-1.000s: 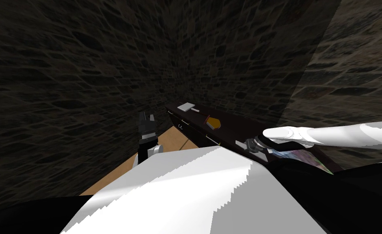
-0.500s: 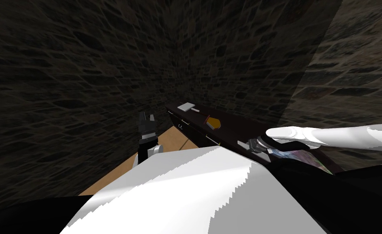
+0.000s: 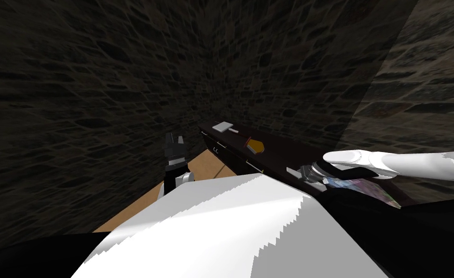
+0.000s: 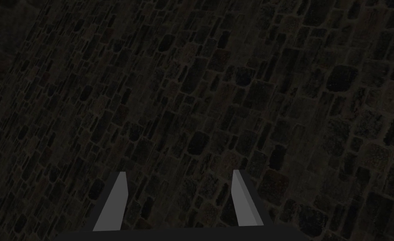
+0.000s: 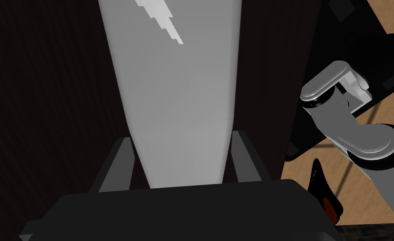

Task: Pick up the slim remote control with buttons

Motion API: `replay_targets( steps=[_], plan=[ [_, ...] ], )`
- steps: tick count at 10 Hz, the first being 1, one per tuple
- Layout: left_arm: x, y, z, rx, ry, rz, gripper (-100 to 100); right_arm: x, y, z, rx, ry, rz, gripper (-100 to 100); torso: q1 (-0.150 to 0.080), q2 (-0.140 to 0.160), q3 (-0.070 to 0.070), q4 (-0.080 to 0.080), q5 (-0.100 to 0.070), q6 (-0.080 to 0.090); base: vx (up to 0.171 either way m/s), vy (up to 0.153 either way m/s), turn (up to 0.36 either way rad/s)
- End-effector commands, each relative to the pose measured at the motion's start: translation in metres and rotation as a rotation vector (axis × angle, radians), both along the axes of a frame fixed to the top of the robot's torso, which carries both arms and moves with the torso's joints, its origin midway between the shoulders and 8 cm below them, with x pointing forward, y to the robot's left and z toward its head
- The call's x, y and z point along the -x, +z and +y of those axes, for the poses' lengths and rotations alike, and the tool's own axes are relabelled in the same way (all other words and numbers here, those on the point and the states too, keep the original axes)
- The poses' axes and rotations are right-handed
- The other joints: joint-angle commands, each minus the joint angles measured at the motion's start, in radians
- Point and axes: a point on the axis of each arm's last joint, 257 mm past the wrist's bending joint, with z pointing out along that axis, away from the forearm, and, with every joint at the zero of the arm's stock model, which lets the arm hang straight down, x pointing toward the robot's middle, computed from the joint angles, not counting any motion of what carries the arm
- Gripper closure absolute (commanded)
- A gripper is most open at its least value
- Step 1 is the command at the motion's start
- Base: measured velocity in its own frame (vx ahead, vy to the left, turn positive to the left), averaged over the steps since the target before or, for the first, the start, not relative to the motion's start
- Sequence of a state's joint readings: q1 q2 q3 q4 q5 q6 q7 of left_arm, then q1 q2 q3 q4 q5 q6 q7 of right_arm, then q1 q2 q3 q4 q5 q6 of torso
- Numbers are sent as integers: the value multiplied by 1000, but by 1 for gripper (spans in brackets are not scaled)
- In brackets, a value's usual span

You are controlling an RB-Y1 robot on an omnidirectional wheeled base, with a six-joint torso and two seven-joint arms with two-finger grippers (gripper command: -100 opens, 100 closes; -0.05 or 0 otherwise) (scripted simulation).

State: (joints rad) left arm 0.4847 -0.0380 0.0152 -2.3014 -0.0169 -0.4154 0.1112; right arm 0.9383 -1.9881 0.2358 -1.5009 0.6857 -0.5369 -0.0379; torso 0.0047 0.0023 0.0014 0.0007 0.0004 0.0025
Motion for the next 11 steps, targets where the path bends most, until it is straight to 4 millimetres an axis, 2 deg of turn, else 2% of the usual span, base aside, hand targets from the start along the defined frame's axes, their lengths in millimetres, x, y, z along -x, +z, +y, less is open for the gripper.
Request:
replay_targets(
  steps=[1, 7, 11],
  plan=[
    [0, 0, 0, 0, 0, 0, 0, 4, 3, -9, -9, -5, 1, 100, 0, 0, 0, 0, 0, 0, -16, 61, 75],
    [0, 0, 0, 0, 0, 0, 0, 14, 13, -33, -9, -32, -9, 100, 0, 1, 1, 0, 1, 1, -12, 37, 38],
    [0, 0, 0, 0, 0, 0, 0, 16, 13, -33, -6, -26, -2, 100, -1, 0, 0, 0, 1, 0, -2, 10, 5]
  ],
)
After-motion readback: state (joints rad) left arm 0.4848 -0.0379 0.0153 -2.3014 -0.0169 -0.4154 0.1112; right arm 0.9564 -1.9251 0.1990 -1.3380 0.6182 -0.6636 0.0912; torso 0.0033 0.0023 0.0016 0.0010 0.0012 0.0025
